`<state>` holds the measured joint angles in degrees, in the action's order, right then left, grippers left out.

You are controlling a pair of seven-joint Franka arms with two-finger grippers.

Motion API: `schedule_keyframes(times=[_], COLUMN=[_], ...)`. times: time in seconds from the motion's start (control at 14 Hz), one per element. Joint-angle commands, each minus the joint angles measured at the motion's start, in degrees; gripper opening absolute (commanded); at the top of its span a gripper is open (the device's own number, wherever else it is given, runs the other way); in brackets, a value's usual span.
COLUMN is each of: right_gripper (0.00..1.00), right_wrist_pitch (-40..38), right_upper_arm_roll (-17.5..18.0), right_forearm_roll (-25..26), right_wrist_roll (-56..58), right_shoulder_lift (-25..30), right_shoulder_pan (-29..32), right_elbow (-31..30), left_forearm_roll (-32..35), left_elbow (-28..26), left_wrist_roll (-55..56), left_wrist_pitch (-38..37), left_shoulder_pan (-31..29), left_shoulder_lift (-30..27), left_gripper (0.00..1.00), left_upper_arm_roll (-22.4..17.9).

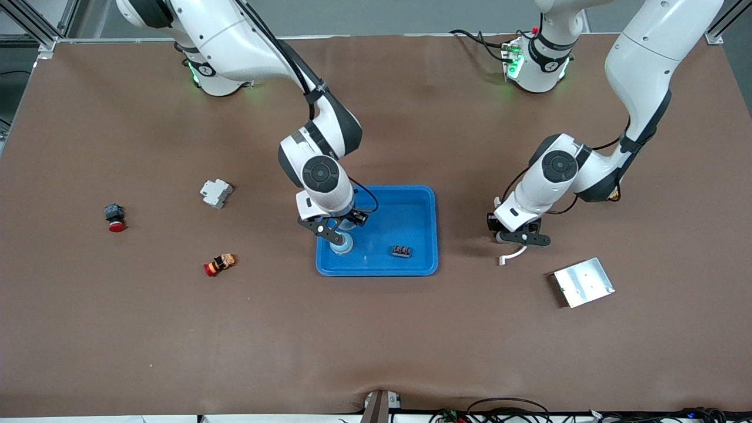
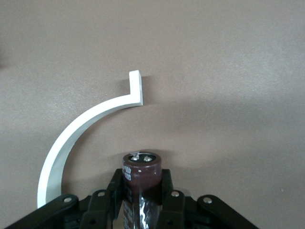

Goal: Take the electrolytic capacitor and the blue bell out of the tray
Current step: 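Carry the capacitor beside the white arc while the right gripper lifts the bell, then move the blue bell with the right gripper beside the red button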

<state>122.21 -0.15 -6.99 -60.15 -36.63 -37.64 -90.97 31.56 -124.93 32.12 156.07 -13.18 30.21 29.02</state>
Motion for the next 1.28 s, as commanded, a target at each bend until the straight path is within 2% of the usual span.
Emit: schedule_keyframes(times=[0.0,0.21,0.43,0.5,0.57,0.64,0.71,0.93,1.07,1.21], right_gripper=[0.0,0.0,0.0,0.0,0.0,0.0,0.0,0.0,0.0,0.0], right_wrist_pitch=[-7.57,-13.56,-16.12,-16.13,-16.04,-15.17,-12.81,-5.69,-1.47,1.53], right_upper_arm_roll=[0.24,0.15,-0.02,-0.02,-0.02,-0.02,-0.02,-0.02,-0.02,-0.02], right_forearm_roll=[-1.01,-0.84,-0.22,0.3,3.26,9.04,13.01,13.4,13.4,13.58], right_wrist_roll=[7.31,16.0,28.55,32.69,35.69,36.5,36.86,49.38,60.45,72.13], right_shoulder_lift=[5.51,9.99,16.31,17.9,18.78,19.57,21.32,26.6,27.67,27.23], right_shoulder_pan=[3.8,9.24,16.7,19.34,21.54,22.0,22.43,30.23,37.18,44.63], right_elbow=[-1.75,-4.91,-11.93,-14.13,-16.41,-19.31,-22.82,-31.88,-35.06,-35.6], left_forearm_roll=[3.23,4.38,4.38,4.38,4.38,4.38,4.38,4.38,4.38,4.3], left_elbow=[0.39,0.65,1.09,1.09,1.53,1.7,1.71,1.62,2.32,3.46], left_wrist_roll=[2.77,2.95,2.86,2.86,2.86,3.03,3.73,7.85,9.88,10.07], left_wrist_pitch=[0.46,0.46,0.38,0.38,0.38,0.29,0.2,-2.16,-6.9,-9.54], left_shoulder_pan=[0.08,0.08,-0.18,-0.18,-0.18,0.08,-0.09,-0.18,-0.09,-0.36], left_shoulder_lift=[0.72,1.95,2.83,3.27,3.45,3.36,3.01,0.47,-2.16,-3.66], left_gripper=[0.0,0.0,0.0,0.26,0.79,1.0,1.0,1.0,1.0,1.0], left_upper_arm_roll=[0.16,0.16,0.16,0.16,0.16,0.16,0.25,0.51,1.74,2.45])
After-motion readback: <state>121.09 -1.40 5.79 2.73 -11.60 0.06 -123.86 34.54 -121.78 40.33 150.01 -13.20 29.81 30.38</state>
